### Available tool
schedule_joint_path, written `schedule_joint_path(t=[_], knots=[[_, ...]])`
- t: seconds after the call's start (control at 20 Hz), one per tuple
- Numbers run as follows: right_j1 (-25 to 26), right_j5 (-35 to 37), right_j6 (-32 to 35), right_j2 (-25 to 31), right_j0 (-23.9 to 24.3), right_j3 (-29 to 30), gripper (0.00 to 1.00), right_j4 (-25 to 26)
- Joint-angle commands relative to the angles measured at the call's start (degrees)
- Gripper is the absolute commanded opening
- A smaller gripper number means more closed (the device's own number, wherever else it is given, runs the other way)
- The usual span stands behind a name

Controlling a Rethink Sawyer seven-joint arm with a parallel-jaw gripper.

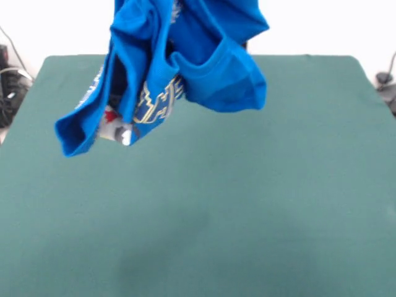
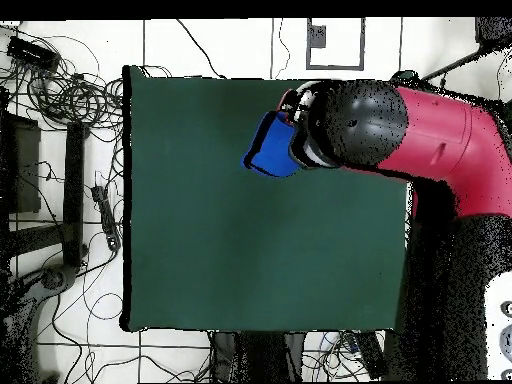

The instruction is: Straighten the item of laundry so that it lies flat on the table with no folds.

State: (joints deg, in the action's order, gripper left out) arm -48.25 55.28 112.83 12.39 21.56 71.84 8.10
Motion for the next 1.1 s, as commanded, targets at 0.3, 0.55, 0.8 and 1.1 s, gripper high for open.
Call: schedule_joint_path(t=[0.3,0.55,0.8,1.1], knots=[[-2.4,-46.4,1.3,6.9,0.6,17.8,0.00,12.2],[-1.6,-64.2,6.5,-3.9,-6.3,14.5,0.00,17.1],[-0.7,-70.3,7.2,-9.8,-10.1,14.5,0.00,13.8],[3.9,-80.9,6.1,-19.2,-15.8,16.3,0.00,6.3]])
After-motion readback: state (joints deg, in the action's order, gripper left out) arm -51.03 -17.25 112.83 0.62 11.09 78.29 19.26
